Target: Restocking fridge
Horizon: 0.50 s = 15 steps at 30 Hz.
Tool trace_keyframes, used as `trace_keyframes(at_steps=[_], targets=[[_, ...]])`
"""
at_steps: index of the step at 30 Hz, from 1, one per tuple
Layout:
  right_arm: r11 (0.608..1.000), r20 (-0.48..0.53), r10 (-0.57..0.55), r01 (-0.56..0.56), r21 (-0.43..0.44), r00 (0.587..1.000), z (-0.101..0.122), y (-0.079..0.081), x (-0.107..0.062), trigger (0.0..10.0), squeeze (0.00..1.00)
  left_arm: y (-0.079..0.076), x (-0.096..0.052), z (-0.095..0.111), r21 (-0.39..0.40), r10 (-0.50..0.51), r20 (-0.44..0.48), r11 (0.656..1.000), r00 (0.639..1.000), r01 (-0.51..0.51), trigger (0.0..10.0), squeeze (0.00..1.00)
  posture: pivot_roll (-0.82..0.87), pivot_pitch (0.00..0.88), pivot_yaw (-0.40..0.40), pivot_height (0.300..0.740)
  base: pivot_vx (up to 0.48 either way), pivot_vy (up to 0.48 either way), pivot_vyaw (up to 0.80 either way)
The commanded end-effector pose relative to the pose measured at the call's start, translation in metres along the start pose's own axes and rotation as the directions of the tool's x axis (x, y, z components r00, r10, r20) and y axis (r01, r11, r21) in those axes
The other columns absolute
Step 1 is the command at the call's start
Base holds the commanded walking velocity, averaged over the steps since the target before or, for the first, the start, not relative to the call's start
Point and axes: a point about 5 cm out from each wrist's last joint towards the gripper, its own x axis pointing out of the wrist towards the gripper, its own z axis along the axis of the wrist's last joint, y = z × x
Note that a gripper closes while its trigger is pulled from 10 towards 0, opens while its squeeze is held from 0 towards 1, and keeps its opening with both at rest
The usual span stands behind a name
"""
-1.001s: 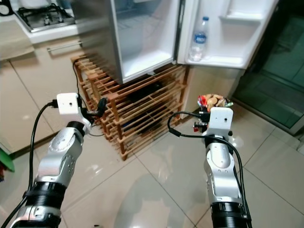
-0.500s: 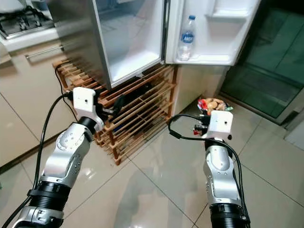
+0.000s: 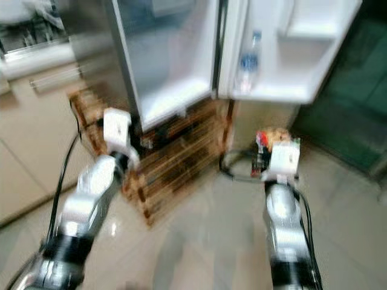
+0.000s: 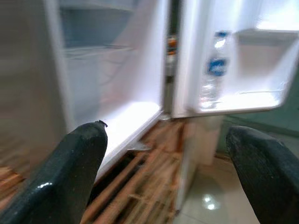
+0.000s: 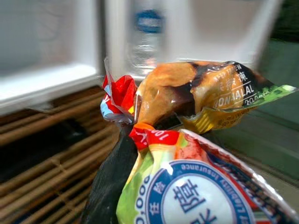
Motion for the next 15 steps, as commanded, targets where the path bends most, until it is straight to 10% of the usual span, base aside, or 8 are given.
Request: trace_keyframes(at_steps=[1,15], targets=[[1.0,0.026,-0.016,0.016,-0.006,1.0,0.007,-0.007,0.002,10.0,0.0,-0.004,0.003,0.006,-0.01,-0.009,0.018,1.0,1.0,0.009,10.0,0.0,-0.05,0.0,0.007,0.74,0.428,0.0,0.0],[1.0,0.043,-0.03,0.03,-0.01,0.999,0.011,-0.012,0.0,10.0,0.0,0.007,0.008,0.004,-0.108,0.145,-0.005,0.984,0.989,-0.145,10.0,0.0,-0.09,0.0,0.012,0.74,0.339,0.0,0.0]])
